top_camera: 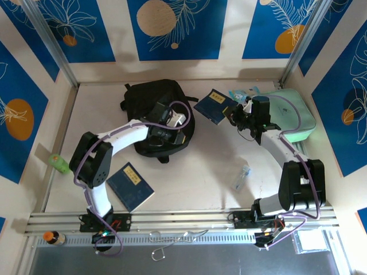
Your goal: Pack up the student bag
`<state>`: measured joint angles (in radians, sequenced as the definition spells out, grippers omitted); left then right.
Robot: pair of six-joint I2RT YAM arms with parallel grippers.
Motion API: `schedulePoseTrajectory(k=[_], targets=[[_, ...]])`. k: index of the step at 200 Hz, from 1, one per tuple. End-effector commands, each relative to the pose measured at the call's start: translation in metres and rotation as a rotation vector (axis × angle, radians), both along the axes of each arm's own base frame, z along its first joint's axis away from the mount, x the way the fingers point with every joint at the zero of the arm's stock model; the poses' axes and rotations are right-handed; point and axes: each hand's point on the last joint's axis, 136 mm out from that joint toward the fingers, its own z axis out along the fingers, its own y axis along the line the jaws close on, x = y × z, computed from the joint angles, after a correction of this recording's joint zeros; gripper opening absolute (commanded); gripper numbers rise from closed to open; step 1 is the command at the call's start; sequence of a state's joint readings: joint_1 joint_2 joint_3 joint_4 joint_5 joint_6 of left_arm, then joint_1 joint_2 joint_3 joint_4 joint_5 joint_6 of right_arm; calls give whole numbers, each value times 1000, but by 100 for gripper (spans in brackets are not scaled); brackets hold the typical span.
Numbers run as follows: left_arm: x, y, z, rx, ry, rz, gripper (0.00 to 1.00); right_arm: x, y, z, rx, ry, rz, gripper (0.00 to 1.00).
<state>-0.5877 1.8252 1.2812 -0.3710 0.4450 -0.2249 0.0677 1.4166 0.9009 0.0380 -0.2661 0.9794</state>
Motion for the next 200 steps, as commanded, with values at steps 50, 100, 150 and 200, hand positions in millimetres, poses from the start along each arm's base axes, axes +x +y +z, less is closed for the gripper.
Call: schedulePoseTrajectory(k=[50,100,150,200], targets=[[32,-39,26,-85,-56,10,0,-8,-20,19,9,-78,-17,3],[62,-72,31,-122,-71,42,0,-10,-34,19,13,-77,-46,3],[42,-38,26,98,-150,-76,32,-15,-40,15,3,-66,-52,3],[12,-17,23,195,-155,-193,44,-17,-38,10,8,-55,-50,3]])
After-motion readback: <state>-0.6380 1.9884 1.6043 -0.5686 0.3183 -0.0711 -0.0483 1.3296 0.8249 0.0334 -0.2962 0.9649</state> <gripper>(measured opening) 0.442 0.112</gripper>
